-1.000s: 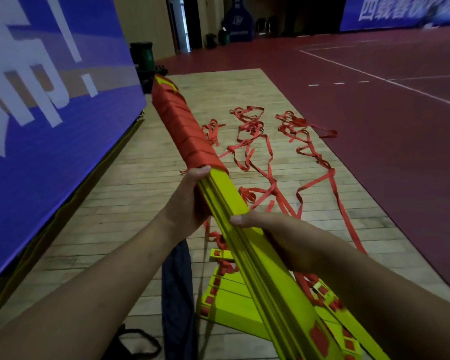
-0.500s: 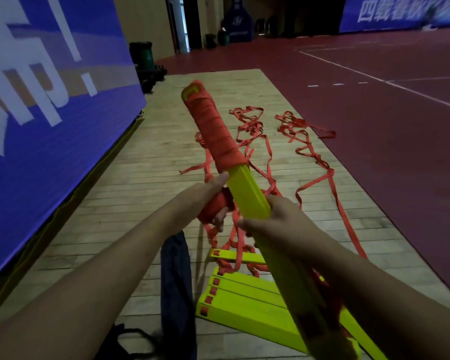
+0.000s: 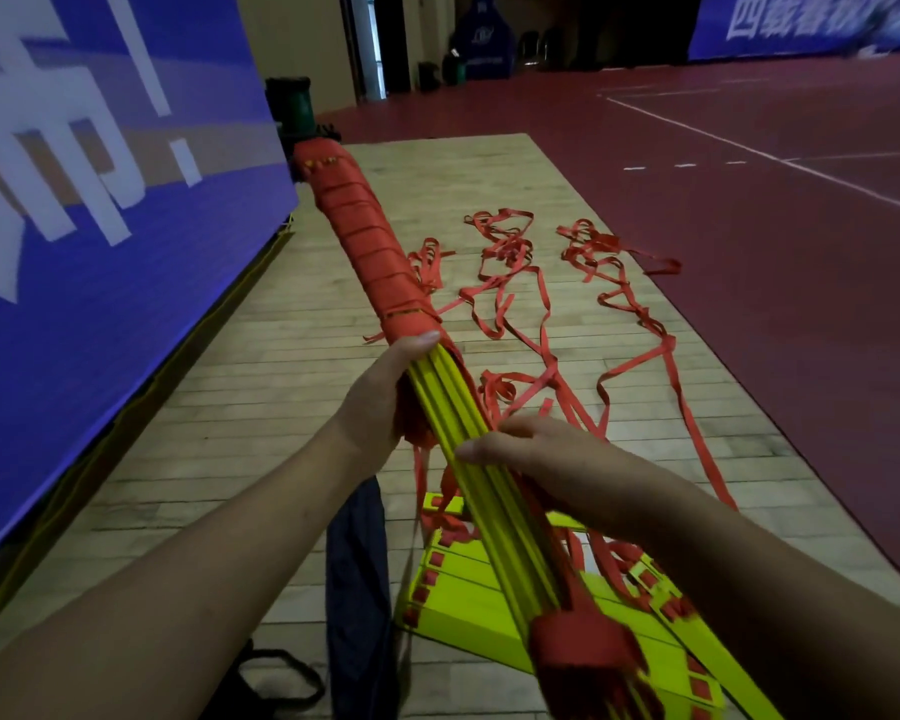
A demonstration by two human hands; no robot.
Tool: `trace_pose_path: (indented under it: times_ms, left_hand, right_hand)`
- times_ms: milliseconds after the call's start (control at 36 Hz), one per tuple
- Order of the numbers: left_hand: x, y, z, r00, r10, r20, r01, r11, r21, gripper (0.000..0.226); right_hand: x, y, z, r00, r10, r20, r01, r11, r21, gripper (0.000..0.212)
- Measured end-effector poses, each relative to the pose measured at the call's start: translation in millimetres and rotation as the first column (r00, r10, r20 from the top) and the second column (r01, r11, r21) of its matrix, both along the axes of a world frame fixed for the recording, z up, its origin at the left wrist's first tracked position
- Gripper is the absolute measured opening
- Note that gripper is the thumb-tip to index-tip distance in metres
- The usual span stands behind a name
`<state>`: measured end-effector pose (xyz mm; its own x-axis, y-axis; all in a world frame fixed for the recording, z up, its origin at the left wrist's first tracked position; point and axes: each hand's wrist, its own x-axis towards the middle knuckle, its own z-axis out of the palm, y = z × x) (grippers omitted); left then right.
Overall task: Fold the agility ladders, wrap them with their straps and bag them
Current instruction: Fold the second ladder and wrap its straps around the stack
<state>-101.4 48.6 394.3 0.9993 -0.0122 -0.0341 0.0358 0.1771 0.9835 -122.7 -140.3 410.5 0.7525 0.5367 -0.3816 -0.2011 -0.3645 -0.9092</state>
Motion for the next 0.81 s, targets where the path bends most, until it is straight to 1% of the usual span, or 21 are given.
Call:
trace_pose_path:
  times_ms: [28, 56, 83, 111, 167, 250, 278, 306, 361, 389, 444, 472, 528, 583, 639, 694, 722, 750, 806]
  left_hand:
    - [0, 0, 0, 1.000, -0.013, 0.012, 0.013, 1.000, -0.004, 0.042]
    - [0, 0, 0, 0.999, -0.027, 0.023, 0.027, 1.000, -0.006, 0.047]
    - [-1, 0, 1, 0.999, -0.039, 0.033, 0.040, 0.999, -0.010, 0.051]
    - [-1, 1, 1, 0.998, -0.041, 0.044, 0.042, 0.999, -0.021, 0.053]
    - [1, 3, 2, 0.998, -0.013, 0.067, 0.017, 0.998, -0.055, 0.058]
    - [4, 7, 2, 0.998, 0.030, 0.063, -0.026, 0.997, -0.070, 0.063]
    - [5, 9, 2, 0.998, 0.022, 0.053, -0.019, 0.998, -0.063, 0.064]
    - [6, 11, 2, 0.999, 0.000, 0.043, 0.002, 0.999, -0.054, 0.067]
    - [8, 15, 3, 0.995, -0.098, 0.032, 0.100, 0.994, -0.052, 0.078]
    - [9, 19, 3, 0.988, -0.154, 0.017, 0.155, 0.987, -0.050, 0.085]
    - [11, 23, 3, 0.969, -0.244, -0.042, 0.244, 0.970, 0.016, 0.095]
    - [12, 23, 3, 0.963, -0.260, -0.077, 0.266, 0.960, 0.088, 0.096]
    - [11, 19, 4, 0.968, -0.222, -0.122, 0.246, 0.937, 0.248, 0.085]
    - [10, 16, 6, 0.978, -0.178, -0.107, 0.206, 0.900, 0.384, 0.072]
    - [7, 10, 9, 0.985, -0.162, -0.059, 0.171, 0.871, 0.460, 0.066]
    - [3, 0, 11, 0.989, -0.145, -0.006, 0.130, 0.866, 0.483, 0.054]
    - [2, -5, 11, 0.991, -0.136, 0.008, 0.116, 0.868, 0.483, 0.052]
    - [1, -10, 9, 0.993, -0.121, 0.003, 0.106, 0.884, 0.455, 0.055]
    - [1, -15, 3, 0.997, -0.045, -0.060, 0.062, 0.951, 0.304, 0.070]
  right_hand:
    - [-2, 1, -1, 0.995, 0.029, -0.097, -0.023, 0.997, 0.067, 0.029]
    - [-5, 2, -2, 0.986, 0.042, -0.161, -0.023, 0.993, 0.114, 0.028]
    - [-7, 4, -1, 0.984, 0.040, -0.175, -0.016, 0.991, 0.136, 0.025]
    - [-9, 6, 0, 0.988, 0.029, -0.153, -0.008, 0.990, 0.138, 0.023]
    - [-11, 9, 5, 0.998, -0.004, -0.063, 0.012, 0.993, 0.119, 0.023]
    - [-11, 11, 10, 0.997, -0.067, 0.036, 0.063, 0.994, 0.091, 0.030]
    - [-13, 12, 10, 0.995, -0.071, 0.068, 0.065, 0.995, 0.079, 0.034]
    - [-14, 12, 9, 0.991, -0.070, 0.110, 0.063, 0.996, 0.063, 0.038]
    - [-17, 12, 6, 0.977, -0.070, 0.200, 0.063, 0.997, 0.041, 0.044]
    - [-17, 12, 5, 0.968, -0.078, 0.238, 0.071, 0.997, 0.036, 0.044]
    - [-15, 8, 4, 0.945, -0.118, 0.305, 0.117, 0.993, 0.021, 0.039]
    - [-13, 5, 4, 0.933, -0.127, 0.336, 0.135, 0.991, -0.002, 0.037]
    - [-10, 0, 4, 0.916, -0.116, 0.385, 0.149, 0.987, -0.058, 0.030]
    - [-7, -1, 2, 0.888, -0.082, 0.453, 0.165, 0.975, -0.148, 0.029]
    - [-5, -2, 0, 0.846, -0.069, 0.529, 0.230, 0.942, -0.246, 0.036]
    - [-5, -1, -3, 0.796, -0.054, 0.603, 0.294, 0.905, -0.308, 0.043]
    - [-6, 0, -4, 0.762, -0.026, 0.647, 0.319, 0.884, -0.341, 0.047]
    - [-8, 1, -5, 0.725, 0.020, 0.688, 0.342, 0.857, -0.386, 0.051]
    - [-12, 4, -6, 0.647, 0.124, 0.752, 0.384, 0.799, -0.462, 0.053]
